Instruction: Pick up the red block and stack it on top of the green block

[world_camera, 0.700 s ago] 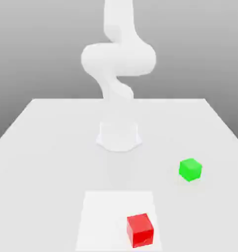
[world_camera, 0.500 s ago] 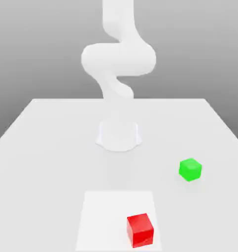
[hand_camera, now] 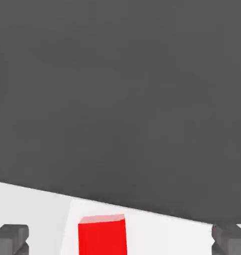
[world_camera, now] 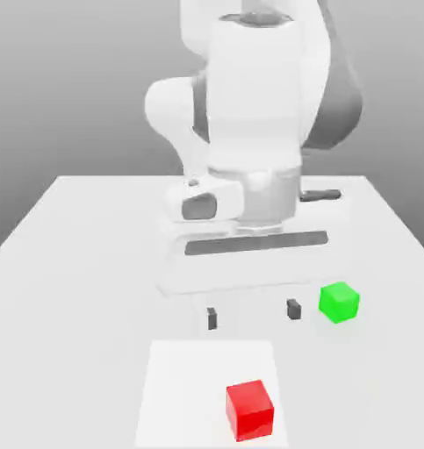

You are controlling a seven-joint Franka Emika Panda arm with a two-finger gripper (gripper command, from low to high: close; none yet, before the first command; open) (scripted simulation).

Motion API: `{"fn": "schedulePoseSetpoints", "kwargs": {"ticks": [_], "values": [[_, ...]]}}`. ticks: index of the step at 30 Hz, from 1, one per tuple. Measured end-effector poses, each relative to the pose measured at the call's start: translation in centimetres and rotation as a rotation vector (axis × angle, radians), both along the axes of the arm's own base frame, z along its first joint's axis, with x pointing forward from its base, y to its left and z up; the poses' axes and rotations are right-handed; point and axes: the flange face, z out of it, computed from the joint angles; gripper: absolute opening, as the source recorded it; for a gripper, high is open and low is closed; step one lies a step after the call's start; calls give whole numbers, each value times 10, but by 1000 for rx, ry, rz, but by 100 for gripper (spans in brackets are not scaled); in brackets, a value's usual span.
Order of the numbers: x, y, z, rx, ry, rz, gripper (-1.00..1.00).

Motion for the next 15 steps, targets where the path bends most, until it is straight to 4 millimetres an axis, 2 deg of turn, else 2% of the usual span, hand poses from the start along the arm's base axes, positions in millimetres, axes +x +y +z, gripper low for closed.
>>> {"fn": "schedulePoseSetpoints", "kwargs": {"ticks": [3,8,9,15], "values": [[-13,2,-55,-11,80,24,0],[-16,3,-122,-14,101,31,0],[-17,3,-128,-14,101,31,-100],[-17,3,-132,-14,101,31,-100]]}}
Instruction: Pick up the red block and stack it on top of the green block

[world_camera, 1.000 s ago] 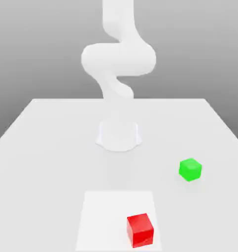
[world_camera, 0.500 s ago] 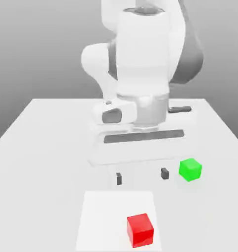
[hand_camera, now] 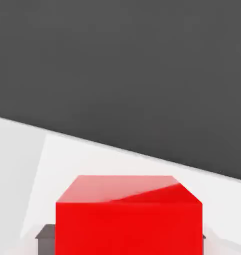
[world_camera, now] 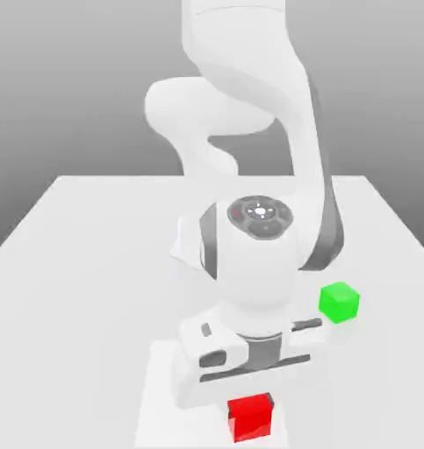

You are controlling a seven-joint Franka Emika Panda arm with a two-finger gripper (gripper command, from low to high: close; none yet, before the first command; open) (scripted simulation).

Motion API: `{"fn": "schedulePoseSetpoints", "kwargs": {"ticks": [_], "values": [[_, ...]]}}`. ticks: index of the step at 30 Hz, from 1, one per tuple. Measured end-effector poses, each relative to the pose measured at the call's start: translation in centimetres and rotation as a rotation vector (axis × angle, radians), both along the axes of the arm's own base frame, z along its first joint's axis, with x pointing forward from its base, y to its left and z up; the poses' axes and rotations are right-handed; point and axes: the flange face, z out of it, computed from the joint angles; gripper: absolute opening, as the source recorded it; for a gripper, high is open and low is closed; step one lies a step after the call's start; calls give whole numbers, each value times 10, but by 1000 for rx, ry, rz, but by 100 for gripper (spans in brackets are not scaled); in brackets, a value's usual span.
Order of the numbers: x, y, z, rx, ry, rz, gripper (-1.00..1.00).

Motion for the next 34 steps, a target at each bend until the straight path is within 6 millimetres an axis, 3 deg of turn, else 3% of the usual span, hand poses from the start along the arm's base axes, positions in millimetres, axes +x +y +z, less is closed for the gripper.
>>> {"fn": "schedulePoseSetpoints", "kwargs": {"ticks": [2,6,9,13,16,22,30,31,34], "values": [[1,0,13,0,0,0,-100],[-1,2,59,1,0,7,-100],[-32,54,79,31,2,195,-100],[-103,142,95,55,5,561,-100],[-147,159,102,55,4,745,-100],[-243,185,103,9,2,1169,-100],[-253,187,49,-8,0,1226,-100],[-253,185,41,-5,1,1222,100],[-253,185,41,-5,1,1222,100]]}}
